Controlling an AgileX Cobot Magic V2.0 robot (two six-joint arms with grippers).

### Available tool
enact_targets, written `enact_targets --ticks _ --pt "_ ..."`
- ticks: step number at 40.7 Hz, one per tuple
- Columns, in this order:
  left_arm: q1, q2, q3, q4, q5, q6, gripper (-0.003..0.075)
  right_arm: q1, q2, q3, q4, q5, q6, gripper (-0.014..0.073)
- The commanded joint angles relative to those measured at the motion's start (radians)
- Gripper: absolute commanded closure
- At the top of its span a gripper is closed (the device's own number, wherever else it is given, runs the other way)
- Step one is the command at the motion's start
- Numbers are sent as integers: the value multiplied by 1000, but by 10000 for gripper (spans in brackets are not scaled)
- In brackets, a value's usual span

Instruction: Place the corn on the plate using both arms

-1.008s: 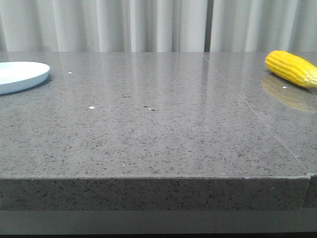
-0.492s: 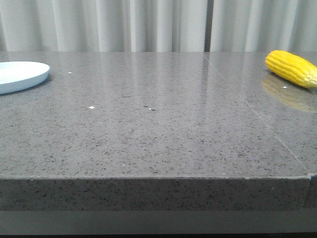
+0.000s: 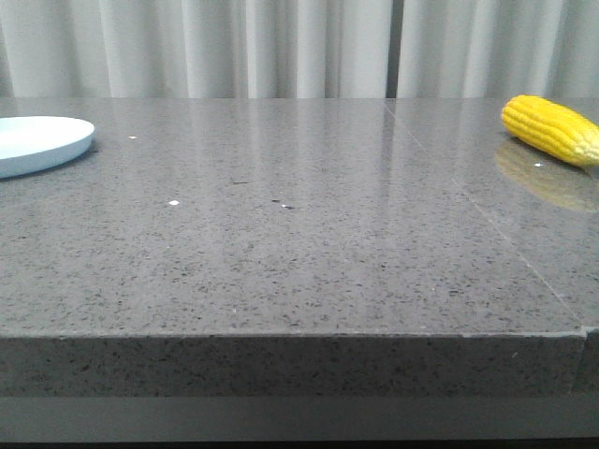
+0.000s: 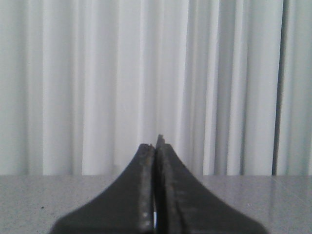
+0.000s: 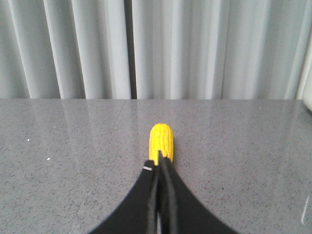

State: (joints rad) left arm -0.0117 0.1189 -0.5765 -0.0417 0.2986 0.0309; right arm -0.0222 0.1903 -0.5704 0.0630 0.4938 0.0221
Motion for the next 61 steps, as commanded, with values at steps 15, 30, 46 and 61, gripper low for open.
enact_targets --ticks 15,30,46,61 --pt "3 373 -186 0 212 2 741 -2 270 -150 11 98 -3 664" --pt "3 522 -186 -6 274 2 741 -2 352 -150 11 128 -4 662" --pt "3 573 -186 42 320 4 356 -2 370 -150 11 154 -8 88" --pt "3 589 -228 88 396 4 192 -2 370 -150 12 154 -8 3"
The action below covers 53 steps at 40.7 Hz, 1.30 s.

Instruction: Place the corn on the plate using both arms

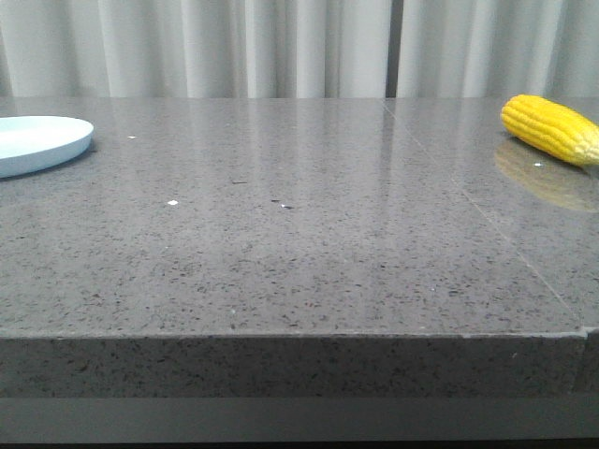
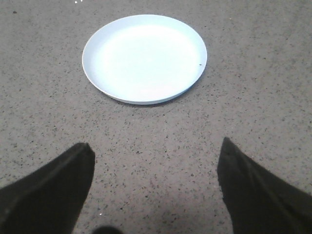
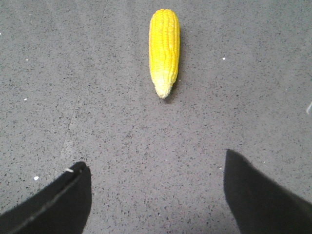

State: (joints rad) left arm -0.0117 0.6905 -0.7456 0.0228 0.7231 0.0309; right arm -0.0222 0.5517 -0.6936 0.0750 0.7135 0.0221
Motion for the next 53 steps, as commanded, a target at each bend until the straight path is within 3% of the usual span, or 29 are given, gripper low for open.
enact_targets --ticks 1,10,19,29,40,53 --pt "3 25 -70 29 -15 4 192 -2 9 -26 0 -66 -8 3" --pt "3 154 -197 45 135 4 195 -2 9 -26 0 -66 -8 3" --pt "7 335 -292 115 156 4 195 -2 9 -26 0 -66 -8 3" --pt "122 546 -408 77 174 6 195 -2 9 -26 0 -66 -8 3" --pt "243 734 -503 -214 119 190 195 -2 9 -26 0 -66 -8 3" --pt "263 920 -613 -239 43 190 195 -2 9 -26 0 -66 -8 3"
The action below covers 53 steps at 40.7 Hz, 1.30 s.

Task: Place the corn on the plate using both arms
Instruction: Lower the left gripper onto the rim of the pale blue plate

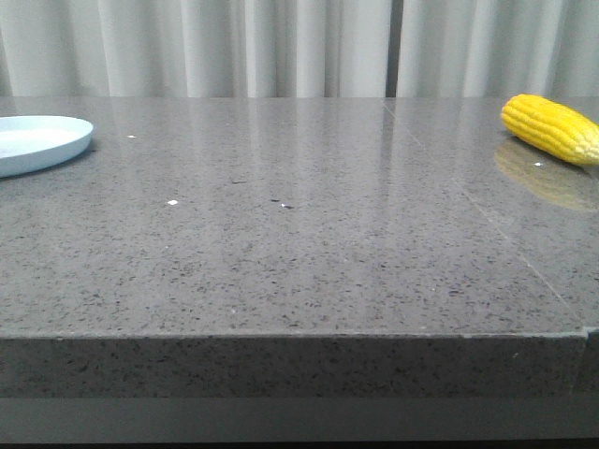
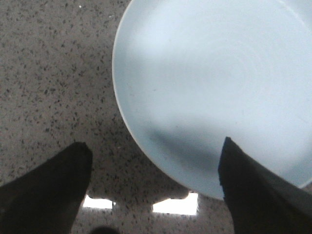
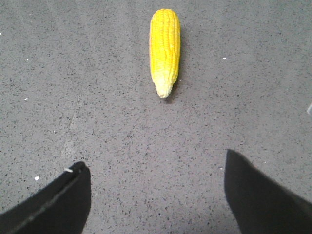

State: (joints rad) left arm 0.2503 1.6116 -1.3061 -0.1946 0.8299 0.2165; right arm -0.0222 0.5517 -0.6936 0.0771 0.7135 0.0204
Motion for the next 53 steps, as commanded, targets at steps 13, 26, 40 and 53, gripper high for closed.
enact_targets --ticks 13,26,40,53 --pt "1 125 -140 -22 -86 4 195 -2 9 -26 -2 -66 -6 3" --pt "1 180 -166 -22 -87 4 221 -2 9 -26 -2 -66 -6 3" --pt "1 182 -166 -22 -114 4 549 -2 9 -26 -2 -66 -6 3" --pt "1 170 -168 -22 -114 4 741 -2 9 -26 -2 -66 -6 3"
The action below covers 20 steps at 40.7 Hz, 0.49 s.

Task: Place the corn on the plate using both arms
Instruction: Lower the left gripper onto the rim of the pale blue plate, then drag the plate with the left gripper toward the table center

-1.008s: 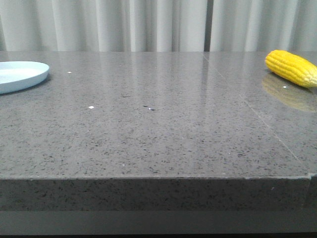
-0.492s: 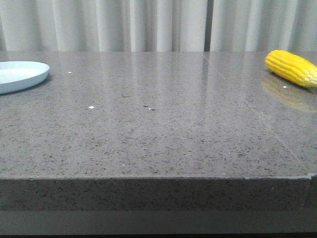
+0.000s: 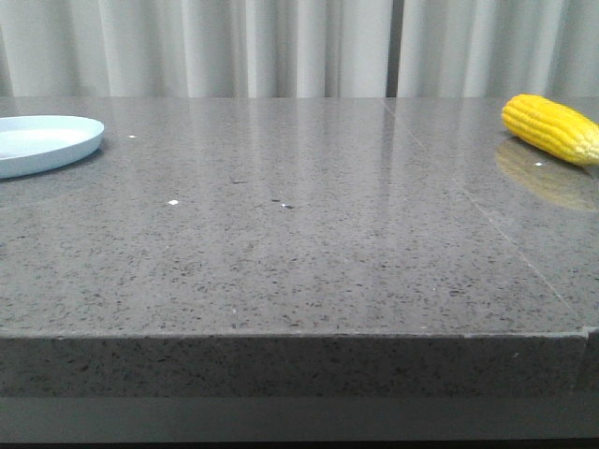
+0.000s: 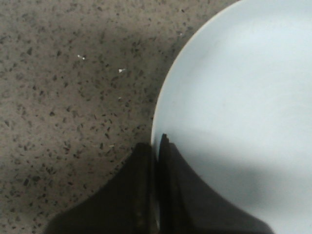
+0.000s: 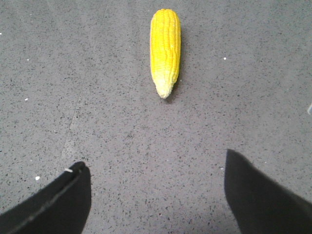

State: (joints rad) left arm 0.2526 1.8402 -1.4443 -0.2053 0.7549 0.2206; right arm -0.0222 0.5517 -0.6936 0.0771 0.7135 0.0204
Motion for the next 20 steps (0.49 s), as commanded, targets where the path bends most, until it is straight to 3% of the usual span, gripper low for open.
enact_targets --ticks 1,11,20 --pt "-1 -65 -30 -13 -39 0 741 -2 9 -26 -2 -66 -6 3" --pt "-23 -169 -32 -101 -37 25 741 -2 9 -26 -2 -66 -6 3" --pt "-125 -264 -32 -146 -14 89 741 -2 9 -26 -2 -66 -6 3"
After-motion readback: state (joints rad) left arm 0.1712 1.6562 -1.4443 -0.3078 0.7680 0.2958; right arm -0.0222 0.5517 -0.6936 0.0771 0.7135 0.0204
